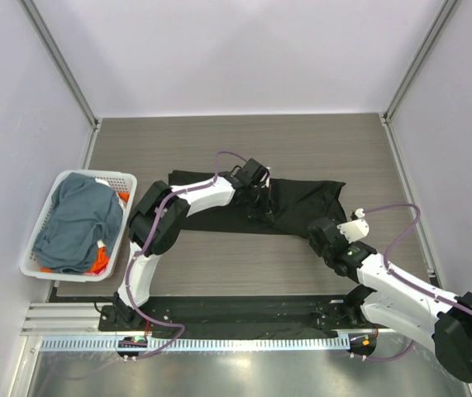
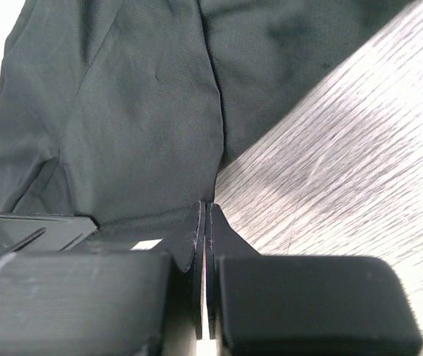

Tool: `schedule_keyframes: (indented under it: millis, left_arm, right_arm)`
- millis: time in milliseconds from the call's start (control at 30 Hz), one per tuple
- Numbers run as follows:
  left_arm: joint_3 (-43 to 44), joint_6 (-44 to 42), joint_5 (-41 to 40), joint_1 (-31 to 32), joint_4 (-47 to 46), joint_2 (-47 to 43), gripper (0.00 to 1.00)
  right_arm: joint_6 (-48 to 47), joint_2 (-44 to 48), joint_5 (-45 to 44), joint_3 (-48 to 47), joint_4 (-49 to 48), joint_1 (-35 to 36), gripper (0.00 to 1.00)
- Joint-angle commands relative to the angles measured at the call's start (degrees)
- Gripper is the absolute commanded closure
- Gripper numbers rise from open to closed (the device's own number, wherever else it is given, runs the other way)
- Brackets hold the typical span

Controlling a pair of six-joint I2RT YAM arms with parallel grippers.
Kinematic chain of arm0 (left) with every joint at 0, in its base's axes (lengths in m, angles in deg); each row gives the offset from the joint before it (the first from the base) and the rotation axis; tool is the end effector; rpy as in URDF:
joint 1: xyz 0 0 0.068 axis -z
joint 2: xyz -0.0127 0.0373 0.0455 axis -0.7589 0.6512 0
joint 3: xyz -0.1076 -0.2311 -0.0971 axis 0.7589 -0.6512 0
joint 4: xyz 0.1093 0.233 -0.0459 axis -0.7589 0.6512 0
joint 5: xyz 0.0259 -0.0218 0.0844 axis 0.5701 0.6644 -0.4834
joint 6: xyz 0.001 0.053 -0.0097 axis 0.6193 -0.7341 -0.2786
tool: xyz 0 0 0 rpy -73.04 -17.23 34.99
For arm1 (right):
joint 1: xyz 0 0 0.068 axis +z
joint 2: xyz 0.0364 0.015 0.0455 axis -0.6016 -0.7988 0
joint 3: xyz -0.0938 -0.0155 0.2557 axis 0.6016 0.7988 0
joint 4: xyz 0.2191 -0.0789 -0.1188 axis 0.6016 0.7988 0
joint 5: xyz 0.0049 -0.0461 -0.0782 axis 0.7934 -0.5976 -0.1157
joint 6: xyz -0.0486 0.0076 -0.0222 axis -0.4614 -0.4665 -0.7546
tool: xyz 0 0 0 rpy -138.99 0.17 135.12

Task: Fold and stack the t-shirts
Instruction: Fold the tshirt

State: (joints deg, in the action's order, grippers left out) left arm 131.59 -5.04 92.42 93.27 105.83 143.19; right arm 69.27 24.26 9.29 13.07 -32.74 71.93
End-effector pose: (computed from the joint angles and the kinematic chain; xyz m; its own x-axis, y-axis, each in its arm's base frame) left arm 0.3166 -0.3223 0.1542 -0.9781 0.0552 -0.2007 0.1667 0.7851 -0.5965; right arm 0.1415 0.0763 0.1631 -0.3448 0.7849 -0.5148 0.6002 0.6060 0.5220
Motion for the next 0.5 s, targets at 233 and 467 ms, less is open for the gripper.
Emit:
schedule_keyframes:
  millis: [233, 467]
  left_arm:
    - [6.4, 0.0, -1.1, 0.2, 5.7, -0.7, 0.89]
    - [11.0, -0.4, -6.5, 0.1, 11.7, 1.1, 0.79]
  right_arm:
    - [-10.3, -2.1, -5.6, -4.5, -1.5, 0.1, 0.99]
    - [-16.8, -6.7, -5.8, -9.5, -2.6, -0.7, 0.99]
